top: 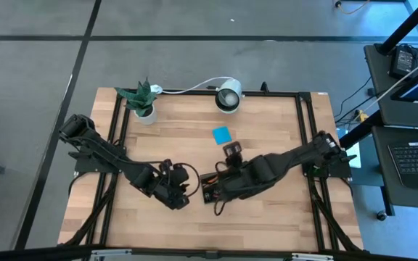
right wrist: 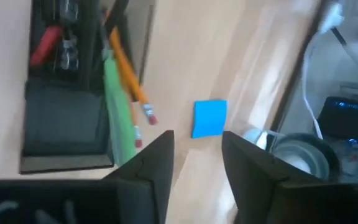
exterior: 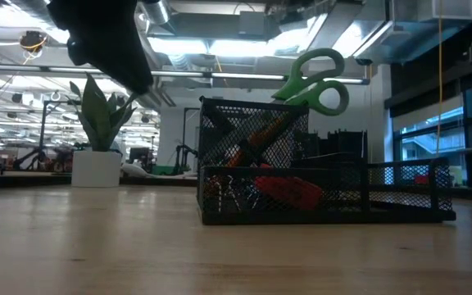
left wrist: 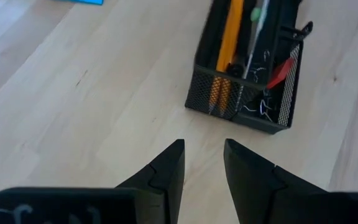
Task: Pick and place office supplies into organizer
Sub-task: Put the sticky notes into the desk organizer
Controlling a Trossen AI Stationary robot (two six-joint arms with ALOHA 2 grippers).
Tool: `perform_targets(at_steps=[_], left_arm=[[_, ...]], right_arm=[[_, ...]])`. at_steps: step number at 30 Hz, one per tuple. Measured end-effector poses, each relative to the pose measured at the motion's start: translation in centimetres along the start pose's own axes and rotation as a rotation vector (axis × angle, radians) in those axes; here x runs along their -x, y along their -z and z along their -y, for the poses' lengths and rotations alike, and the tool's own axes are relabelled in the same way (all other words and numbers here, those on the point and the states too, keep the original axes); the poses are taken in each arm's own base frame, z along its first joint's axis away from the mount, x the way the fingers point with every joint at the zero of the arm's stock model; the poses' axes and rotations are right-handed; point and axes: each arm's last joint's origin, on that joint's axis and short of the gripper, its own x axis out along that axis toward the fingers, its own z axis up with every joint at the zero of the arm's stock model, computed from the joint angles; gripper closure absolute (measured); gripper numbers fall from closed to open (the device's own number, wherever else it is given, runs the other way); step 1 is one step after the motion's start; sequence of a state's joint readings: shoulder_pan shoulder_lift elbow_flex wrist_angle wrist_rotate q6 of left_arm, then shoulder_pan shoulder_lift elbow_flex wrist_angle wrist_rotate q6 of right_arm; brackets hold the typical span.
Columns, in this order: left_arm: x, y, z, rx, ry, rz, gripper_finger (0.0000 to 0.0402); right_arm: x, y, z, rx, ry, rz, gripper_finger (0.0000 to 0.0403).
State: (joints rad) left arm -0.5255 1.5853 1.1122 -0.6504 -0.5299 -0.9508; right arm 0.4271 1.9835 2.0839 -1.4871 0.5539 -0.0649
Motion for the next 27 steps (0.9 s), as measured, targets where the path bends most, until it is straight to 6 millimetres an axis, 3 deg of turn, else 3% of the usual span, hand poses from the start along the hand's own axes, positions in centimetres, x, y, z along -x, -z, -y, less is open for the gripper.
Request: perform_targets(at_steps=[7,14,20,27], left_arm=[[1.0,-0.9,-0.8,0.116,0.014,0.025,0.0295],[-0.1,-4.0,-3.0,0.079,-0.014,0.064,0.0295],[-2.7,-8.2,-7.4,0.068,0.002,0.029,0.0295],[-5.4,-12.7,-13.5,-0.054,0.068,0.075,0.0295]], right_arm=[[6.1,3.7,3.7,-0.233,-0.181,0.147,0.0264],[9.0,9.0,5.6,-0.419,-0.194,0.301,0.0264],[9.0,12.4,6.0,-0.586,-0.204,0.403,0.0264],[6.7,14.2,5.9,-0.679,-0.182,0.420,0.0264]])
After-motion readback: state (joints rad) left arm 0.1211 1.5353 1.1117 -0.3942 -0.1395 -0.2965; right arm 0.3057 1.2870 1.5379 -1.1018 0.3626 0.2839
